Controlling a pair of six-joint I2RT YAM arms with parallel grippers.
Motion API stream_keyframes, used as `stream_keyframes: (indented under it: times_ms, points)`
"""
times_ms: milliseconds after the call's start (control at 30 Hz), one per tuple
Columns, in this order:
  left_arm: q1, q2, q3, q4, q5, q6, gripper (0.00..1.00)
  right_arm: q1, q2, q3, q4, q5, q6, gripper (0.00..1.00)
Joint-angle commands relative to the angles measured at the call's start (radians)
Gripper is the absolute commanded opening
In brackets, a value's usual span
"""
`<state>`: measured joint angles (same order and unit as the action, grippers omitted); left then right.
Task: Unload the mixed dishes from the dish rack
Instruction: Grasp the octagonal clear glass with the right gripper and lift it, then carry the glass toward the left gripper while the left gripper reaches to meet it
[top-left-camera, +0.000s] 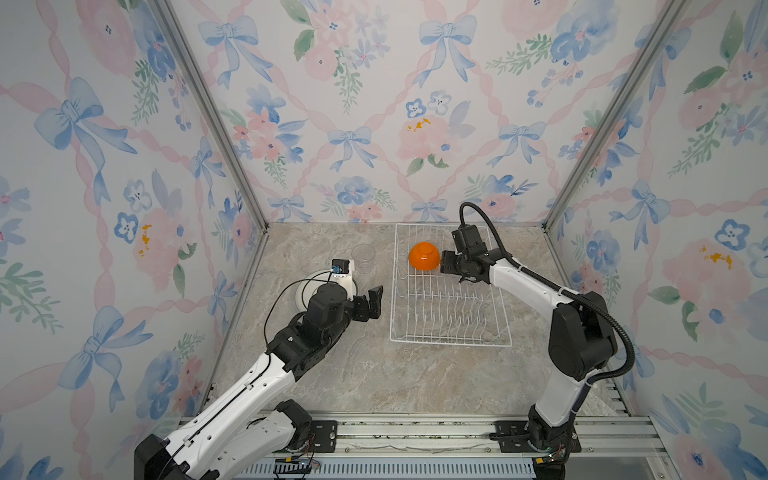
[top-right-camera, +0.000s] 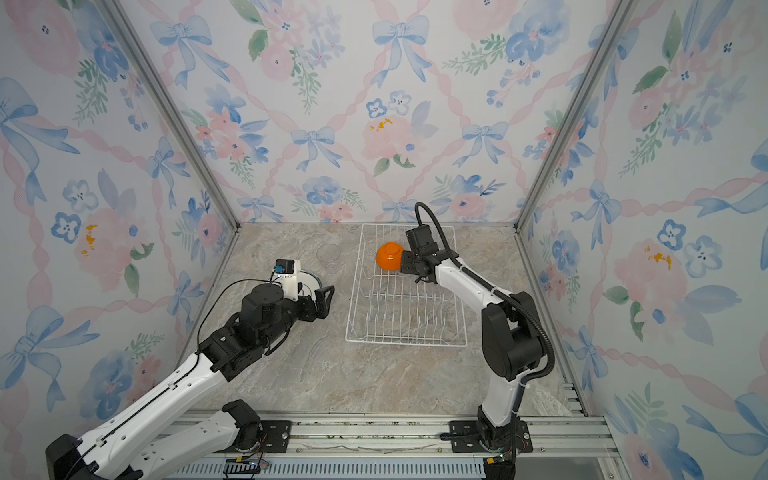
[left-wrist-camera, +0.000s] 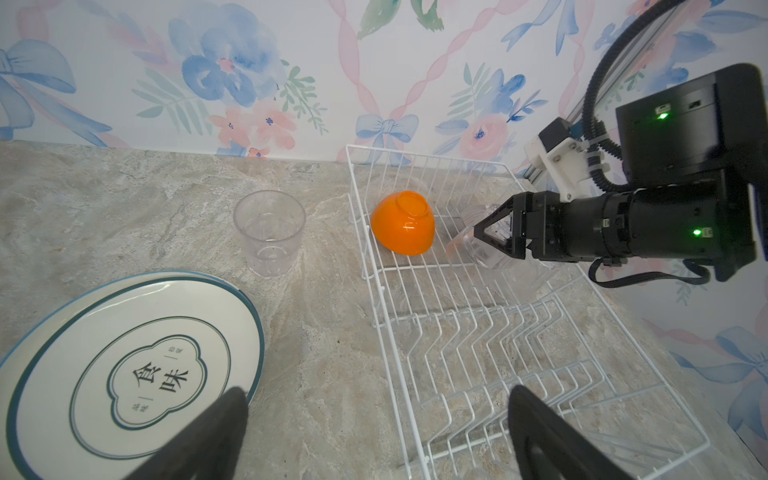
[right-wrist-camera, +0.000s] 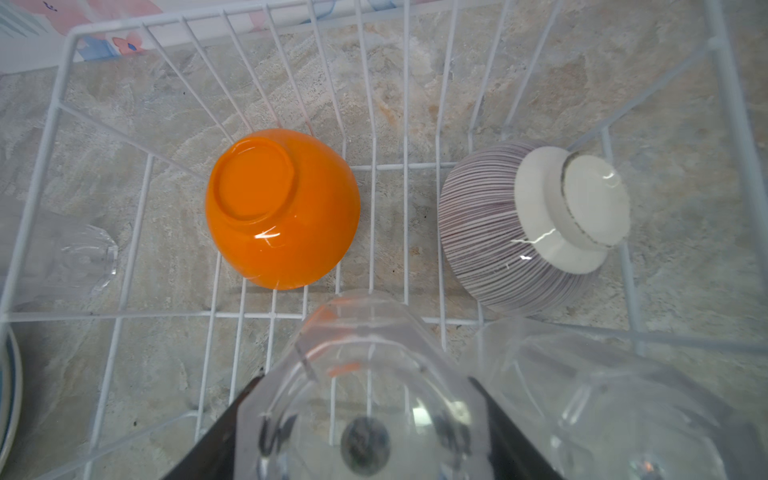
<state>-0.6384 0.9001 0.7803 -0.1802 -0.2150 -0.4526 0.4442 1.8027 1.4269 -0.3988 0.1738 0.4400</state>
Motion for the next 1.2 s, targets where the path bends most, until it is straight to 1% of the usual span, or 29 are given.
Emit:
stream_keyframes:
  times_ms: [0, 200, 267, 400, 567, 733, 833, 867, 967, 1167]
  points:
    - [-0.002, 0.011, -0.021, 0.037, 0.041, -0.024, 0.98, 0.017, -0.093, -0.019, 0.031, -0.038, 0.054, 0.51]
    - [-0.003, 0.023, -0.036, 0.096, 0.089, -0.044, 0.98, 0.045, -0.218, -0.071, 0.017, -0.057, 0.088, 0.51]
    - [-0.003, 0.029, -0.07, 0.116, 0.107, -0.046, 0.98, 0.051, -0.258, -0.09, 0.008, -0.072, 0.108, 0.52]
    - [-0.004, 0.055, -0.069, 0.161, 0.149, -0.056, 0.98, 0.064, -0.366, -0.157, 0.02, -0.1, 0.151, 0.52]
    - [-0.003, 0.11, -0.076, 0.26, 0.216, -0.073, 0.98, 0.071, -0.506, -0.259, 0.054, -0.147, 0.217, 0.52]
    - [-0.004, 0.195, -0.062, 0.369, 0.318, -0.089, 0.98, 0.07, -0.61, -0.332, 0.056, -0.183, 0.255, 0.53]
    - [-0.003, 0.248, -0.052, 0.402, 0.348, -0.109, 0.98, 0.071, -0.637, -0.35, 0.047, -0.217, 0.282, 0.54]
    - [-0.004, 0.264, -0.018, 0.408, 0.361, -0.11, 0.98, 0.073, -0.642, -0.351, 0.044, -0.227, 0.287, 0.53]
    - [-0.006, 0.306, 0.015, 0.418, 0.397, -0.11, 0.98, 0.078, -0.656, -0.366, 0.067, -0.257, 0.308, 0.54]
    - [-0.016, 0.339, 0.024, 0.506, 0.48, -0.156, 0.97, 0.08, -0.655, -0.381, 0.128, -0.314, 0.343, 0.54]
